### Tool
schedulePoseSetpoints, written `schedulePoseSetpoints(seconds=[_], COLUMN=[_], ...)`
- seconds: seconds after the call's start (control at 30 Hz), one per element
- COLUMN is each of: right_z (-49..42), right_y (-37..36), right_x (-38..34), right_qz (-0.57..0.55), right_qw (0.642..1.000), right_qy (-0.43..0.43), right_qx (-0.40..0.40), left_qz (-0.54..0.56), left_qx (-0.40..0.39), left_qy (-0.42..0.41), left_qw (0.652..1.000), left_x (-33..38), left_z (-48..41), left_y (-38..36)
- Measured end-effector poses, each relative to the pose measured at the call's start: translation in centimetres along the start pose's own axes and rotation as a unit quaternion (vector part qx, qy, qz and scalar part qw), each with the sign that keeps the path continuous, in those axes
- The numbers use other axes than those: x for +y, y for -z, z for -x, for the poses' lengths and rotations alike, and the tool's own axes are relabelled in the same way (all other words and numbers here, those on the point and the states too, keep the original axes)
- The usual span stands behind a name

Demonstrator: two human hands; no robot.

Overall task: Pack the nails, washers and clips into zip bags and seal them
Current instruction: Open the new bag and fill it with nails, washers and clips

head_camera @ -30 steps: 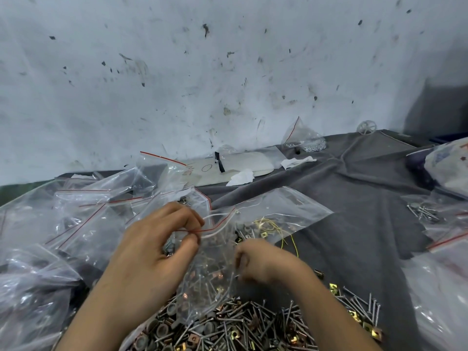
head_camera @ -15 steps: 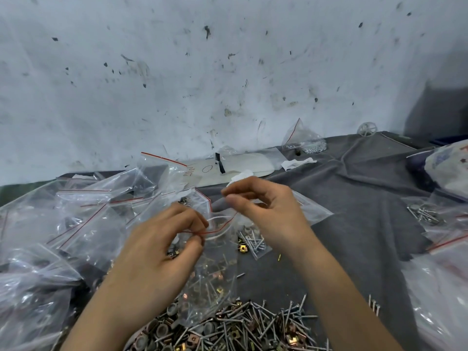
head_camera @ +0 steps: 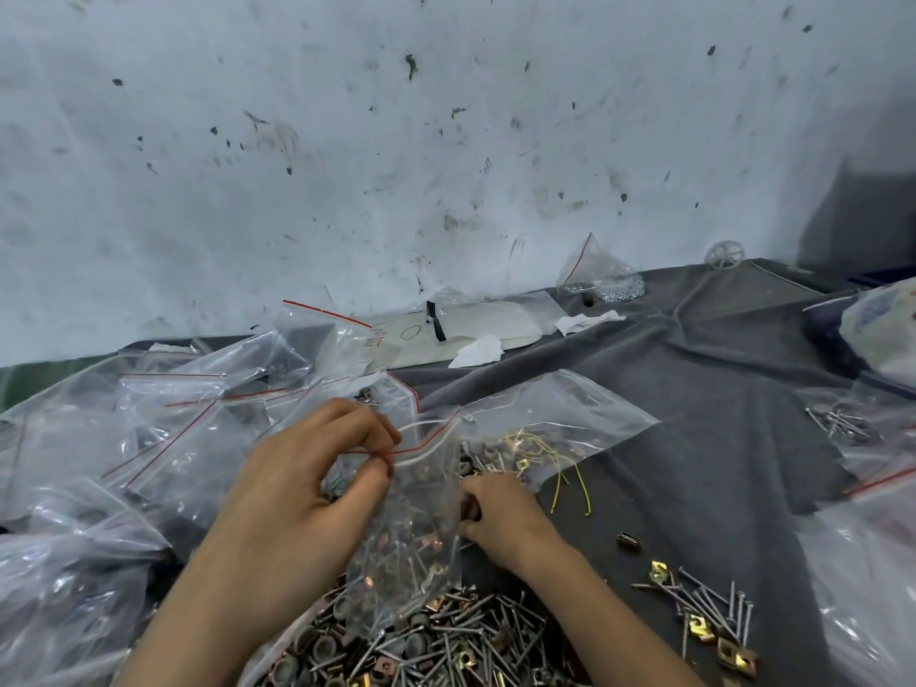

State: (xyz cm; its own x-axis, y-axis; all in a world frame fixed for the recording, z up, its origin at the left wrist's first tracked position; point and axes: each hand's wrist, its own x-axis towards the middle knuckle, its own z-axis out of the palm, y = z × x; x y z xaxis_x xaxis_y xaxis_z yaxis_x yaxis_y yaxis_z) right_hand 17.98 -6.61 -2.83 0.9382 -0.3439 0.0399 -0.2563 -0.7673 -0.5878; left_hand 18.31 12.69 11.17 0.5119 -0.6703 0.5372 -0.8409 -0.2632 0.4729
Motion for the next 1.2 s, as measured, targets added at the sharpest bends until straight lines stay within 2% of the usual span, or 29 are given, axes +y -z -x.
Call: schedulePoseSetpoints(seconds=[0.1, 0.17, 0.23, 0.3, 0.37, 0.4, 0.47, 0.53, 0.6, 0.67, 0.77, 0.83, 0.9, 0.97, 1.07, 1.2], right_z=[0.4, 0.9, 1.8, 3.1, 4.6, 5.3, 6.2, 6.4, 6.4, 6.4, 6.0, 5.1, 3.8, 2.7, 2.0, 1.3], right_y=[1.3, 3.4, 6.3, 9.2, 11.1, 11.6, 11.5, 10.9, 10.9, 11.2, 11.6, 11.0, 9.4, 6.6, 2.5, 0.5], right_x=[0.0, -0.7, -2.0, -3.4, -4.9, -5.7, -7.0, -7.7, -7.9, -7.7, -6.6, -5.6, -4.6, -3.8, -2.9, -2.5], right_qz=[-0.066, -0.154, -0.295, -0.414, -0.474, -0.479, -0.439, -0.35, -0.296, -0.31, -0.367, -0.349, -0.25, -0.138, -0.075, -0.065], right_qw=[0.997, 0.988, 0.954, 0.901, 0.852, 0.84, 0.856, 0.899, 0.925, 0.924, 0.901, 0.912, 0.957, 0.99, 0.996, 0.994], right_qy=[-0.021, -0.017, 0.011, 0.072, 0.158, 0.19, 0.211, 0.206, 0.203, 0.198, 0.165, 0.109, 0.043, 0.009, -0.011, -0.032], right_qx=[-0.016, 0.017, 0.06, 0.112, 0.158, 0.169, 0.174, 0.163, 0.126, 0.101, 0.161, 0.188, 0.138, 0.032, -0.053, -0.079], left_qz=[-0.008, -0.011, -0.008, -0.006, -0.003, -0.006, -0.019, -0.029, -0.028, -0.017, -0.023, -0.031, -0.038, -0.049, -0.061, -0.056], left_qx=[-0.003, -0.003, -0.003, -0.006, -0.01, -0.012, -0.016, -0.019, -0.02, -0.015, 0.0, 0.011, 0.024, 0.044, 0.086, 0.093], left_qy=[-0.004, -0.004, -0.001, -0.002, -0.003, -0.006, -0.017, -0.029, -0.031, -0.02, 0.004, 0.02, 0.037, 0.058, 0.079, 0.094], left_qw=[1.0, 1.0, 1.0, 1.0, 1.0, 1.0, 1.0, 0.999, 0.999, 1.0, 1.0, 0.999, 0.998, 0.996, 0.991, 0.99], left_x=[0.0, 0.1, 0.1, 0.2, 0.4, 0.6, 1.1, 1.6, 1.8, 1.6, 0.8, 0.3, -0.2, -0.6, -1.2, -1.2], left_z=[0.0, 0.0, 0.1, 0.1, 0.1, 0.1, 0.1, 0.0, 0.0, -0.1, 0.0, 0.3, 0.5, 0.8, 0.9, 1.0], left_y=[0.1, 0.1, 0.1, 0.1, 0.1, 0.0, -0.2, -0.4, -0.5, -0.5, -0.3, 0.1, 0.4, 1.1, 2.3, 2.7])
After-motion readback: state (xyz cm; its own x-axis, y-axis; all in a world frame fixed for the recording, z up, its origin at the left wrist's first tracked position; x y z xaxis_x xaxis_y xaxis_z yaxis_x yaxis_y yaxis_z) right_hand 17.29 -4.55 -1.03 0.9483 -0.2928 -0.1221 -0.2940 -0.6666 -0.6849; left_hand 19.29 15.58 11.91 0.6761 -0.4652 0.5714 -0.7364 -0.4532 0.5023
